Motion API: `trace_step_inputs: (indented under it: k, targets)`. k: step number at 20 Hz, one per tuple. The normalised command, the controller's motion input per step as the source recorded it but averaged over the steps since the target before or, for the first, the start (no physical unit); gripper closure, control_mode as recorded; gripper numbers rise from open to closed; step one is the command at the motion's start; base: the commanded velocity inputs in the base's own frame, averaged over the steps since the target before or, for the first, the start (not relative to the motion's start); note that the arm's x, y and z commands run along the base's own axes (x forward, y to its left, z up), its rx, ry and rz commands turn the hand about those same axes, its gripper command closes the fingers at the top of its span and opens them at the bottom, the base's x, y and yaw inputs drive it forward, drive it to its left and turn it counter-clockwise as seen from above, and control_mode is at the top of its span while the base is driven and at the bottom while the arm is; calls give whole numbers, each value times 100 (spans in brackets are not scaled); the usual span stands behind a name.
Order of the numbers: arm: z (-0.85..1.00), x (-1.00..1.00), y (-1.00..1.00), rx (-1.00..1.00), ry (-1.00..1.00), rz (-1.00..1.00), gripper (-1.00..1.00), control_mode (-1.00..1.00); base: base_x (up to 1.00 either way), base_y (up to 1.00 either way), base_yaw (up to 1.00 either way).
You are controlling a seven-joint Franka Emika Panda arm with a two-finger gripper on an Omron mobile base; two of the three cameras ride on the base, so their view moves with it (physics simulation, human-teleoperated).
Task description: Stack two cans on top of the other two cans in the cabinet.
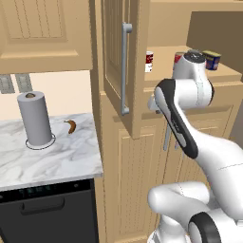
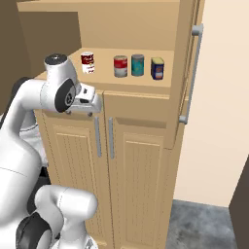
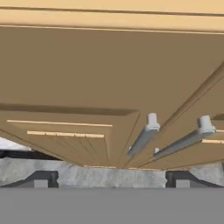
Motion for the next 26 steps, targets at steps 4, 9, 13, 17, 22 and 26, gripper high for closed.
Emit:
trace_step_inputs:
  k: [4,9,13,17,22,26]
  targets:
    - [19,-23,-1,1,-49,0,-100,-100,0,0,0]
    - [42,-5,-6,6,-47,-9,-100,-100,0,0,0]
    - [51,0,-11,1,-23,-20,-100,-100,0,0,0]
    - [56,0,-12,0,-7,-25,-100,-100,0,0,0]
    - [53,0,-22,0,0,-19,-100,-100,0,0,0]
    - [43,0,-24,1,0,-4,-100,-100,0,0,0]
